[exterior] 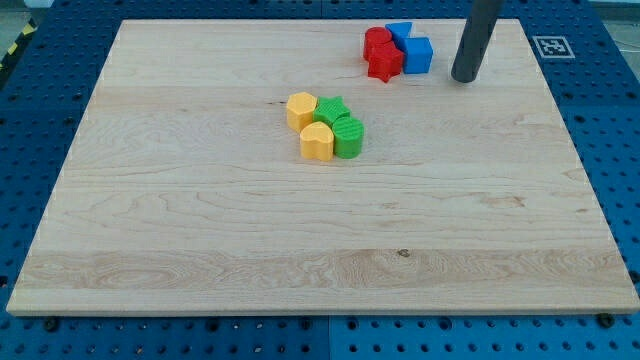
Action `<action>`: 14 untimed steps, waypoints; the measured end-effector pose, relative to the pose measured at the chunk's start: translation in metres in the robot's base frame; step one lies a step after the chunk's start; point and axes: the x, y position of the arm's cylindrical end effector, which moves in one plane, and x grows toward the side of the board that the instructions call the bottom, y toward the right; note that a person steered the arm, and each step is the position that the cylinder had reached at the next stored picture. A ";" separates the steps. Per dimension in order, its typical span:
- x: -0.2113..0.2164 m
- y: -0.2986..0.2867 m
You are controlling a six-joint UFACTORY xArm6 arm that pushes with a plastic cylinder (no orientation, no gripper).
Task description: Separate the blue cube from the blue triangle
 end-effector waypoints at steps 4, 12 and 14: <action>-0.043 0.059; -0.043 -0.026; -0.033 -0.018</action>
